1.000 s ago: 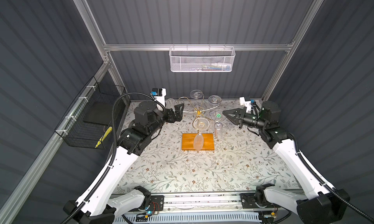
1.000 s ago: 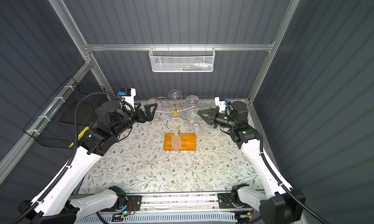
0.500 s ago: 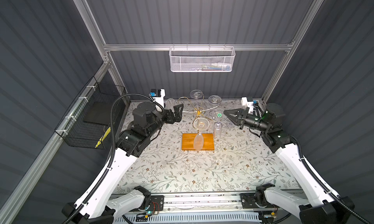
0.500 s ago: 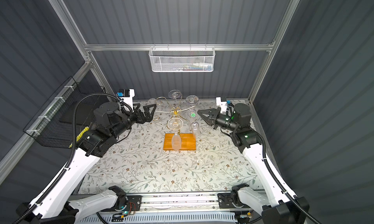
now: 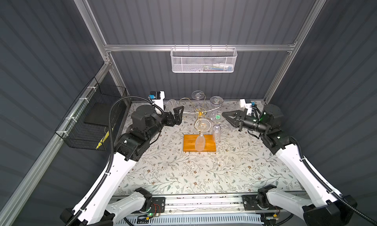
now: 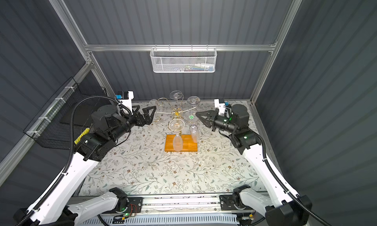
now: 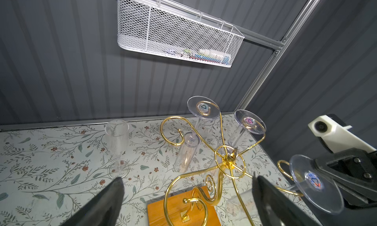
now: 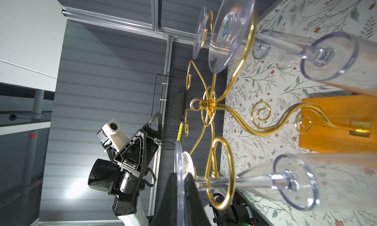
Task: Take the wine glass off the wine glass rack
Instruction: 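Close the right gripper on the upside-down flute's base on the rack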
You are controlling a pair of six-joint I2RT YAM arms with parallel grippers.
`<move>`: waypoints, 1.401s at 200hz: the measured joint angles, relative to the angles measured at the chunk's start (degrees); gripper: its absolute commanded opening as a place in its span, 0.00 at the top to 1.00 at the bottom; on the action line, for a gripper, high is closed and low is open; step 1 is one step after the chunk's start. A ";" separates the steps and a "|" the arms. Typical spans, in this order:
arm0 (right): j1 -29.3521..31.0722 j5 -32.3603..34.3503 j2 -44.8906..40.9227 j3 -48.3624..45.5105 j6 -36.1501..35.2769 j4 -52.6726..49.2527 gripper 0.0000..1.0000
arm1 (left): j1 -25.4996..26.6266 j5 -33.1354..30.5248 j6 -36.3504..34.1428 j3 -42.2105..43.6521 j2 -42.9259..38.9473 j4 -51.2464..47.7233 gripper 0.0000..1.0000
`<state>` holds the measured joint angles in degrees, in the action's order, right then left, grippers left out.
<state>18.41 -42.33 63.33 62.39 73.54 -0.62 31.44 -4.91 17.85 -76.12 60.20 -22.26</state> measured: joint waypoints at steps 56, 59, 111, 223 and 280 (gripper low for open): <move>1.09 1.42 5.27 4.20 0.50 -0.42 1.00 | 0.00 -0.55 -0.04 0.13 -0.74 -0.52 0.00; 1.11 1.51 5.49 4.39 0.50 -0.44 1.00 | 0.00 -0.61 -0.04 0.15 -0.79 -0.57 0.00; 1.20 3.26 7.80 7.98 0.48 -1.11 1.00 | 0.00 -0.92 -0.22 0.70 -1.11 -0.92 0.00; -2.12 5.27 8.26 8.79 2.36 -1.14 1.00 | 0.00 -1.05 -0.24 0.76 -1.11 -0.96 0.00; -4.26 5.29 6.01 7.15 2.84 -1.14 1.00 | 0.00 -1.03 -0.24 0.76 -1.07 -0.96 0.00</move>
<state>14.15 -37.04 69.34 69.54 76.38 -1.76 31.44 -5.93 17.61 -75.35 59.13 -23.22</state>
